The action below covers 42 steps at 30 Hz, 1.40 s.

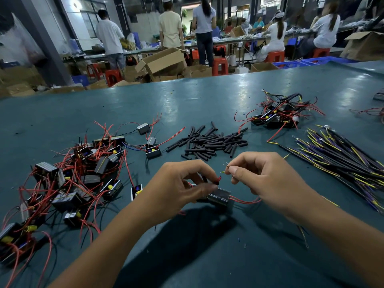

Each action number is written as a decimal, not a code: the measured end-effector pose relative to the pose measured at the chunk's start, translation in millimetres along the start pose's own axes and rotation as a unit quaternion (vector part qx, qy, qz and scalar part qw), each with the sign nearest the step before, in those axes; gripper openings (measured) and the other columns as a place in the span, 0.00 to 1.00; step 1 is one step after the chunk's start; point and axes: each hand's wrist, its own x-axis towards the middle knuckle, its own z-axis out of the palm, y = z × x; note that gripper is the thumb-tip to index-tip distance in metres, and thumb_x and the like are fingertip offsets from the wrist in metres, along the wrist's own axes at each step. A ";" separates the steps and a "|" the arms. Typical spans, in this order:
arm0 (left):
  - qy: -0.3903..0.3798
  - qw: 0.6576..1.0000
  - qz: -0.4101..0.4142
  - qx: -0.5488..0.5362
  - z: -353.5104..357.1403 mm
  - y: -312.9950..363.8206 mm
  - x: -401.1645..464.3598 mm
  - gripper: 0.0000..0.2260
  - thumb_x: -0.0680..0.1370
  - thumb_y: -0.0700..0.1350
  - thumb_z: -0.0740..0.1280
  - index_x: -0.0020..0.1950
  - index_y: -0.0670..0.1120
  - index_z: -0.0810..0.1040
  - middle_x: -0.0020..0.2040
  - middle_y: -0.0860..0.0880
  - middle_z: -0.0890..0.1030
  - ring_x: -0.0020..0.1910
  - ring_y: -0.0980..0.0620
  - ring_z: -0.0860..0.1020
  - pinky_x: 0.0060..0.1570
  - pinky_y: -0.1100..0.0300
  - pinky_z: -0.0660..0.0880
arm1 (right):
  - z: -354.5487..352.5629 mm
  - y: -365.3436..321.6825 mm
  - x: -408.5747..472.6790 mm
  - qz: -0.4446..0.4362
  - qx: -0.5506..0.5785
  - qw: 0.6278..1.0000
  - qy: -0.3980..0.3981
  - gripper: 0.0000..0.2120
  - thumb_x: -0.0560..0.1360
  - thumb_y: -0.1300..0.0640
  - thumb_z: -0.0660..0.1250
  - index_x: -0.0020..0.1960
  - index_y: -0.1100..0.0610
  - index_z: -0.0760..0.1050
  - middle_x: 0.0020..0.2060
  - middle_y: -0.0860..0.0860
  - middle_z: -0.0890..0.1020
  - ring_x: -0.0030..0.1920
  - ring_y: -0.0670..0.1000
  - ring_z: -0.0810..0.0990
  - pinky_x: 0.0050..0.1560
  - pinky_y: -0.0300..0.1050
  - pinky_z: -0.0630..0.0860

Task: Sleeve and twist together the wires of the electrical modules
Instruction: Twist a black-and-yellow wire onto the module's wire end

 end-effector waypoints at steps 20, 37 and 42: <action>0.057 0.984 -0.065 -0.154 23.0 -0.8 5.3 0.06 0.80 0.42 0.69 0.45 0.46 0.84 0.33 0.51 0.80 0.32 0.54 0.78 0.34 0.61 0.77 | 7.8 -0.7 -1.4 -0.035 0.017 0.999 0.014 0.07 0.78 0.59 0.68 0.43 0.53 0.83 0.32 0.48 0.83 0.25 0.40 0.70 0.27 0.30 0.64; 0.053 0.988 -0.067 -0.131 24.4 3.9 3.4 0.07 0.81 0.42 0.69 0.45 0.48 0.84 0.34 0.52 0.81 0.34 0.56 0.78 0.36 0.64 0.75 | 6.8 2.4 -3.1 -0.065 0.044 0.997 0.002 0.03 0.75 0.59 0.72 0.43 0.54 0.84 0.36 0.52 0.85 0.36 0.46 0.80 0.39 0.40 0.75; 0.068 0.986 -0.077 -0.129 26.0 8.0 3.8 0.05 0.80 0.41 0.70 0.45 0.44 0.83 0.34 0.50 0.81 0.33 0.55 0.79 0.35 0.64 0.76 | 8.5 3.6 -1.8 -0.082 0.029 0.996 0.007 0.05 0.75 0.61 0.72 0.42 0.54 0.82 0.35 0.51 0.83 0.36 0.44 0.78 0.39 0.35 0.75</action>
